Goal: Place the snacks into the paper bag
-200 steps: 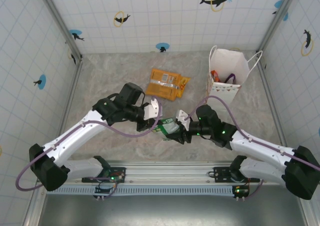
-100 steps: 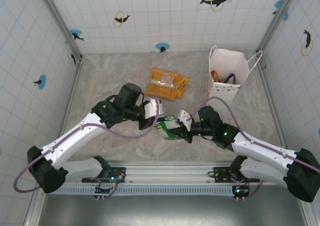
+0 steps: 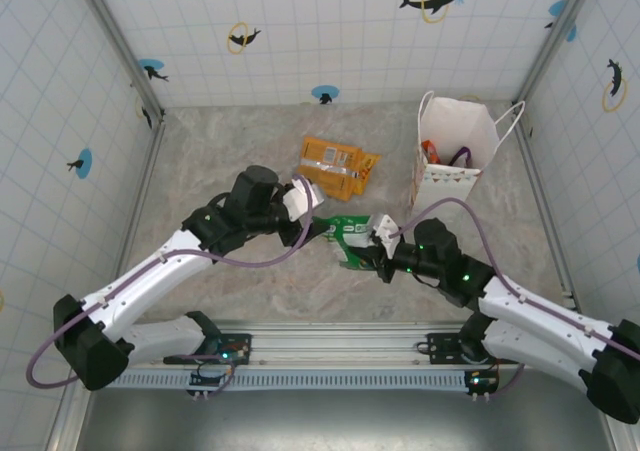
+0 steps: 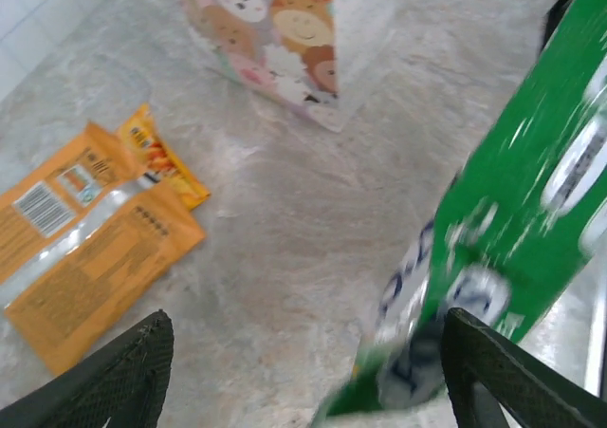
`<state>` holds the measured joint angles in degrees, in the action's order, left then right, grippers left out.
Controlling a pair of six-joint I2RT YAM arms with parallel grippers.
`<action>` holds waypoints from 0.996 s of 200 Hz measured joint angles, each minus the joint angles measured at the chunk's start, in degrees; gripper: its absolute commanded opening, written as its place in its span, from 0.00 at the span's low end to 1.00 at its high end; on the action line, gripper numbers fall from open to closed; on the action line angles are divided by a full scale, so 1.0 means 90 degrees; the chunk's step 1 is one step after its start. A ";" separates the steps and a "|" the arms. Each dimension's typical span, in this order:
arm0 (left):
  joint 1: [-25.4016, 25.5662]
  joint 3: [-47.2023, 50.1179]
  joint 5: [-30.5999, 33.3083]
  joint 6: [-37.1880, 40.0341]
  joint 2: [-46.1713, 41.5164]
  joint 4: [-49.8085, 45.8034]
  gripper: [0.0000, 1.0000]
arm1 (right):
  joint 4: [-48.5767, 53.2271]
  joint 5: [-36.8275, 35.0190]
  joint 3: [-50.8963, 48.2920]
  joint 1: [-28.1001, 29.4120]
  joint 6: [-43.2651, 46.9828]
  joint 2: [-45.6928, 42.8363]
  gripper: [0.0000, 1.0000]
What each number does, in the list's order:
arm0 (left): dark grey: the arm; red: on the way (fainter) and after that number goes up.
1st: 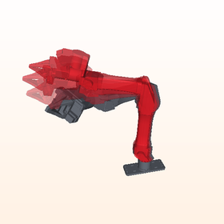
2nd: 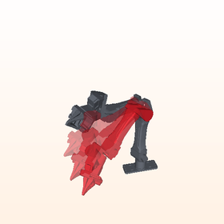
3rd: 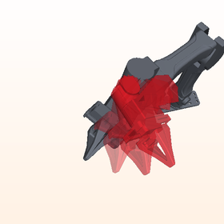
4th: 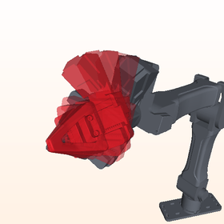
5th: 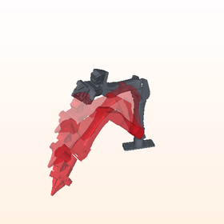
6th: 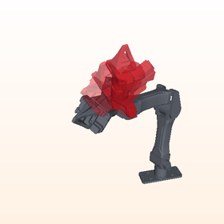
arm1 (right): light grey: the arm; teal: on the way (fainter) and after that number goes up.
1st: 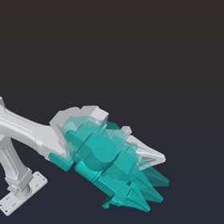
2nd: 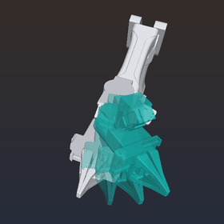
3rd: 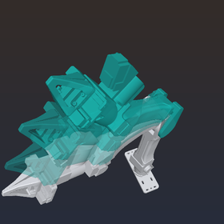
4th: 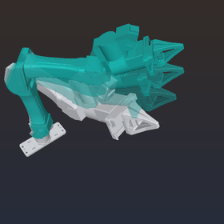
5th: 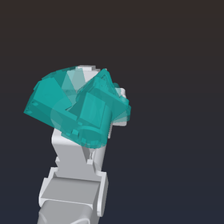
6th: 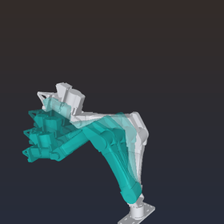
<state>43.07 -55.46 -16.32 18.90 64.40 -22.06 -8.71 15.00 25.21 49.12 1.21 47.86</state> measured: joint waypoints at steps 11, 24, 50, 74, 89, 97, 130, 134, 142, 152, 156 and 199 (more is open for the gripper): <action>0.0000 0.0216 0.0265 -0.0321 -0.0107 0.0257 0.84 | 0.0041 -0.0296 -0.0005 -0.0017 -0.0100 -0.0175 0.05; 0.0000 0.0471 0.0578 -0.0682 -0.0194 0.0549 0.85 | 0.0058 -0.0634 -0.0002 -0.0049 -0.0226 -0.0389 0.05; -0.0002 0.0918 0.1239 -0.1469 -0.0219 0.1122 0.89 | 0.0124 -0.1202 0.0005 -0.0056 -0.0403 -0.0755 0.04; -0.0124 0.1076 0.1630 -0.2120 -0.0158 0.1401 0.90 | 0.0272 -0.1564 0.0199 -0.0085 -0.0440 -0.0901 0.04; -0.0262 0.1076 0.1780 -0.2467 -0.0053 0.1513 0.90 | 0.0318 -0.1802 0.0415 -0.0085 -0.0432 -0.0950 0.04; -0.0340 0.1076 0.1851 -0.2654 0.0015 0.1532 0.90 | 0.0352 -0.1931 0.0578 -0.0085 -0.0418 -0.0967 0.04; -0.0464 0.1076 0.1960 -0.3160 0.0211 0.1566 0.89 | 0.0440 -0.2460 0.1416 -0.0092 -0.0323 -0.0967 0.05; -0.0464 0.1076 0.1960 -0.3186 0.0226 0.1574 0.89 | 0.0461 -0.2528 0.1545 -0.0095 -0.0306 -0.0954 0.05; -0.0464 0.1076 0.1955 -0.3274 0.0262 0.1620 0.89 | 0.0471 -0.2659 0.1770 -0.0095 -0.0262 -0.0918 0.05; -0.0464 0.1078 0.1928 -0.3347 0.0318 0.1710 0.89 | 0.0474 -0.2854 0.2064 -0.0095 -0.0199 -0.0843 0.06; -0.0464 0.1078 0.1911 -0.3383 0.0340 0.1741 0.89 | 0.0476 -0.2929 0.2166 -0.0097 -0.0175 -0.0814 0.06; -0.0464 0.1078 0.1749 -0.3611 0.0593 0.1982 0.88 | 0.0488 -0.3730 0.3334 -0.0231 0.0316 -0.0211 0.07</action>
<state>38.89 -45.76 -0.58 -13.61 69.73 -4.23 -4.32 -18.57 55.22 47.05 4.05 45.95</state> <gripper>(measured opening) 0.881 0.135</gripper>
